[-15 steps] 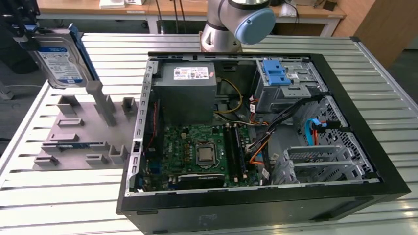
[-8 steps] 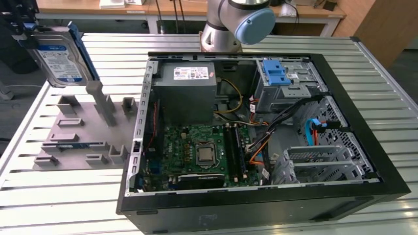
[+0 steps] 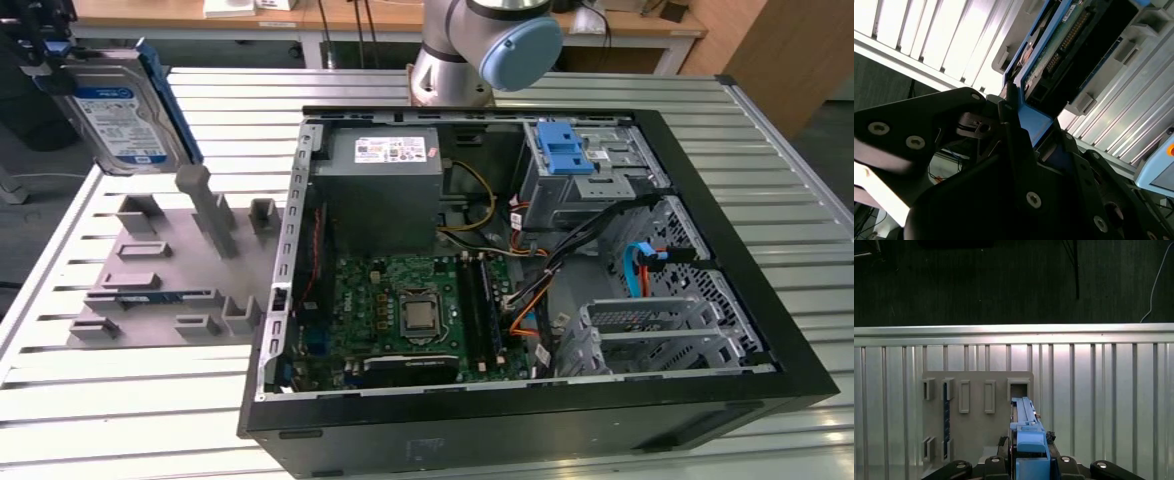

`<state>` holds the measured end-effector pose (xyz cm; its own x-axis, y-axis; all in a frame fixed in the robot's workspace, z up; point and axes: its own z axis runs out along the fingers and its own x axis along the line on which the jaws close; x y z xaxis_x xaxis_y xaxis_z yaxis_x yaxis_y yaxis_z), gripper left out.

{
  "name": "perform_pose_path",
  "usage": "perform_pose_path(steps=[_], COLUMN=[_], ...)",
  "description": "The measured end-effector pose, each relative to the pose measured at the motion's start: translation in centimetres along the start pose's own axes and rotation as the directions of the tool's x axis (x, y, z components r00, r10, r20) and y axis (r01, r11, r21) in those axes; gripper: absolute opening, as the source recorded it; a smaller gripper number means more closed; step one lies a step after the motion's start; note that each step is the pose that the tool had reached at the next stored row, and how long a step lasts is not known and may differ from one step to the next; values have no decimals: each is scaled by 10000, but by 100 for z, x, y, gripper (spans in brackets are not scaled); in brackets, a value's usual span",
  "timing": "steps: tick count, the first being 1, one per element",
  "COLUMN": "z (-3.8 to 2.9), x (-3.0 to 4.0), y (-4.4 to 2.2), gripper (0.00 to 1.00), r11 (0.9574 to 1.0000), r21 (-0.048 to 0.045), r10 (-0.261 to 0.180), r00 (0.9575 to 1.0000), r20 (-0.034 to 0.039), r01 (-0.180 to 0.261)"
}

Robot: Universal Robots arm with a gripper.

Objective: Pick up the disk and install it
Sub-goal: 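Pick up the disk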

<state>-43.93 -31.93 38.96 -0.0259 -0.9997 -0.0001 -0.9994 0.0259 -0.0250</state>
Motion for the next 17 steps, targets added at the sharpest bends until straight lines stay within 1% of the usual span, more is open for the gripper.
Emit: perform_pose_path(steps=[17], z=[-127], x=[0], y=[-3], gripper=[36], r11=[10000], r21=[46], r10=[0], r00=[10000], r20=[1], r01=[0])
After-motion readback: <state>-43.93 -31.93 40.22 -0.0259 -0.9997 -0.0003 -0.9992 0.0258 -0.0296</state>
